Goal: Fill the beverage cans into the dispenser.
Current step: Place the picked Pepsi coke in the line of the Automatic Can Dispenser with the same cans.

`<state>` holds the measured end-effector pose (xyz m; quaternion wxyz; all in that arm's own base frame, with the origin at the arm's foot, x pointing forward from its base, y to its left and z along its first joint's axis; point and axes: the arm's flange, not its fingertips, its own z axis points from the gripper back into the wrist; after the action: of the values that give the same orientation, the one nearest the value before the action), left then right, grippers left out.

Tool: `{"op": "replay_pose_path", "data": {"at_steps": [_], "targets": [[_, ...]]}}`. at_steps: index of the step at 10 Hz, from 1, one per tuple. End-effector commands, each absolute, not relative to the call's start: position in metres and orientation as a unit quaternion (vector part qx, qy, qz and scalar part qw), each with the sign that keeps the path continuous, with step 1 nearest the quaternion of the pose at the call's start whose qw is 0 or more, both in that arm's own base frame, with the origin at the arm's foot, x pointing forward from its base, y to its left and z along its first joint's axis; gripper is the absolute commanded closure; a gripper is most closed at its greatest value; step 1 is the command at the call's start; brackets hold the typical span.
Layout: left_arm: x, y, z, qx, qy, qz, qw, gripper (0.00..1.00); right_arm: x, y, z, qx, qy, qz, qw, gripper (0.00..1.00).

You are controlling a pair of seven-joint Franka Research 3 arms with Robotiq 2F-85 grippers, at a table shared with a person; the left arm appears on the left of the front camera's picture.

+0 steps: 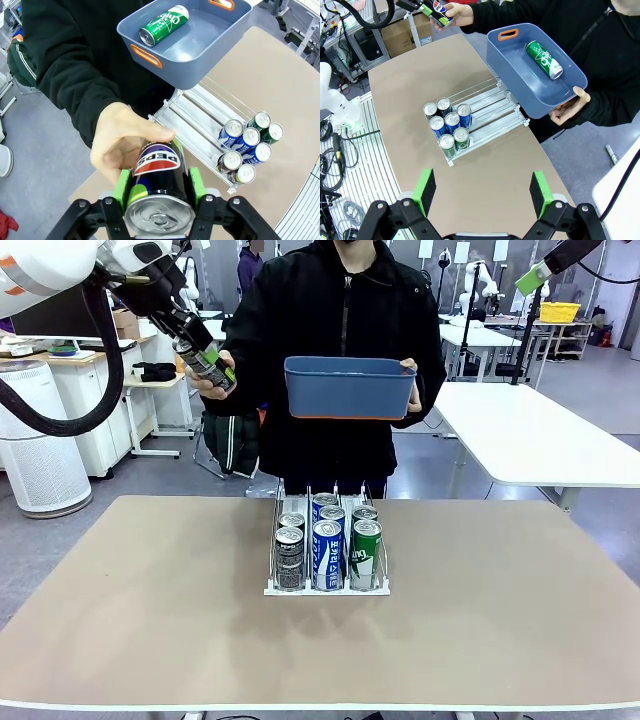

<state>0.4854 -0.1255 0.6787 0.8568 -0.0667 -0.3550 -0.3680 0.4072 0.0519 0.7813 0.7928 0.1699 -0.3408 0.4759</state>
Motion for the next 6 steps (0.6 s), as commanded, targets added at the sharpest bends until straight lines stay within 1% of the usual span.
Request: {"op": "replay_pose_path", "data": {"at_steps": [1, 6], "targets": [[0.4855, -0.1241, 0.6786, -0.065, -0.355, -0.369, 0.856, 0.83, 0.4076, 0.0524, 0.7808, 0.175, -0.341, 0.476, 0.791, 0.0], [0.4855, -0.1241, 0.6786, -0.065, -0.355, -0.369, 0.856, 0.83, 0.4076, 0.0524, 0.7808, 0.175, -0.341, 0.476, 0.791, 0.0]]}}
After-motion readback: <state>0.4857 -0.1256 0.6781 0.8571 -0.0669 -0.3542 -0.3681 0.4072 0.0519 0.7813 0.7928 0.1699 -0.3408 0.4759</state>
